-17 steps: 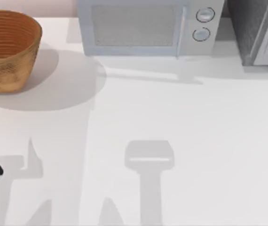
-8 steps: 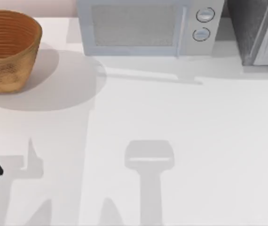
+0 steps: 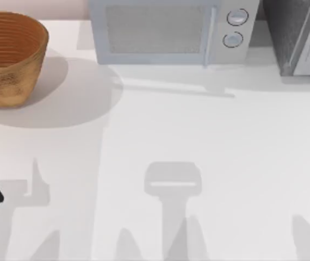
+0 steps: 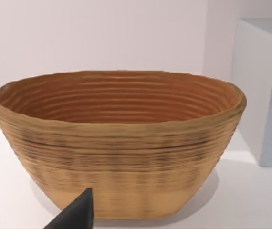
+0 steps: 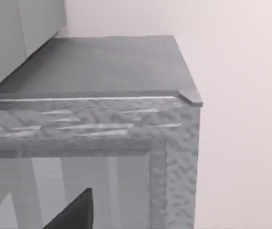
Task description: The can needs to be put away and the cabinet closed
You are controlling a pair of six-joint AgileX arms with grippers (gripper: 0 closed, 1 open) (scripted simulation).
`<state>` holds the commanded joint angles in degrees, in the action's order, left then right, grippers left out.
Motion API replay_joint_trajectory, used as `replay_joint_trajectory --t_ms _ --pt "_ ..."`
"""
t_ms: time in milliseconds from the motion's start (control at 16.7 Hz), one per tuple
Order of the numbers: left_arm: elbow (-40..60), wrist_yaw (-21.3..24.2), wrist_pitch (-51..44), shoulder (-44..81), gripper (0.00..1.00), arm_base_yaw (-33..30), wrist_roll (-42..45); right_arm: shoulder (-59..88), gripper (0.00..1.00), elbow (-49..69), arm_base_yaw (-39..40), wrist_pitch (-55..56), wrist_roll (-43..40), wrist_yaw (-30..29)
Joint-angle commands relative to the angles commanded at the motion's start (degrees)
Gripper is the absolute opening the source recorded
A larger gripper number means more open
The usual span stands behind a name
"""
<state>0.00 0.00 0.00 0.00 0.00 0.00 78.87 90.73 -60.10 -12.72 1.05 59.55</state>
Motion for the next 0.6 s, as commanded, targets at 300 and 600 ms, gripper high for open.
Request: replay_joint_trajectory --t_ms 300,600 --pt "0.0 0.0 0.0 0.0 1.0 0.0 0.0 -2.1 1.0 8.9 0.5 -9.5 0.2 -0.3" --pt "0.0 0.0 0.0 0.0 1.0 0.0 0.0 -2.0 1.0 9.1 0.3 -9.5 0.2 -0.3"
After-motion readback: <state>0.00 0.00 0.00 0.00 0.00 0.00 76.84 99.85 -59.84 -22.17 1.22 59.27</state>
